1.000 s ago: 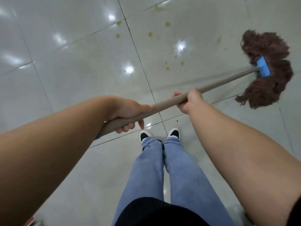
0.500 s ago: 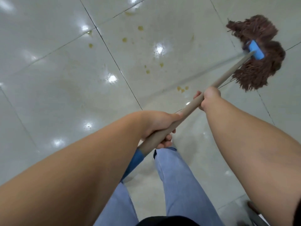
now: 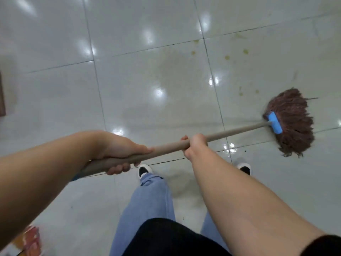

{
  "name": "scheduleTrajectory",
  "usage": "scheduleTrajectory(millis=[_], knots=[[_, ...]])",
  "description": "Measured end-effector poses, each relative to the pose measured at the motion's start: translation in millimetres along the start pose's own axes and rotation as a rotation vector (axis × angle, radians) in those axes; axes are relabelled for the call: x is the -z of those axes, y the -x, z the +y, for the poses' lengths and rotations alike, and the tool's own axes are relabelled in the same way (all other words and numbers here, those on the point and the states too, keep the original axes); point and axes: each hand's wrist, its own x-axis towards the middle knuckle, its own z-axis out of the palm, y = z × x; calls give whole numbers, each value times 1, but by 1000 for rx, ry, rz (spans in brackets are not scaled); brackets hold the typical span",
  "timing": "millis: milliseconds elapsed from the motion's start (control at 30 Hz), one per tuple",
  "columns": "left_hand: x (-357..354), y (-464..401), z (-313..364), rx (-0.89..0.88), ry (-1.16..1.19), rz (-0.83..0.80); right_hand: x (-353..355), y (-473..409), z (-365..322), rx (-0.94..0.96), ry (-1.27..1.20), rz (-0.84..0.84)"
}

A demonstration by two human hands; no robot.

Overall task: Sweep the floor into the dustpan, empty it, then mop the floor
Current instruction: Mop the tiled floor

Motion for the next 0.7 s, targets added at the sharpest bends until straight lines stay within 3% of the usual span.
scheduleTrajectory(millis=[167, 300, 500, 700], knots=[[67, 51, -139, 153, 35, 8, -87, 66, 126, -116, 87, -59], [79, 61, -177, 155, 18, -13, -106, 82, 160, -132, 126, -56], [77, 31, -150, 111, -50, 55, -103, 53, 135, -117, 111, -25], [62, 6, -52, 37, -87, 87, -74, 8, 43, -54, 11, 6]])
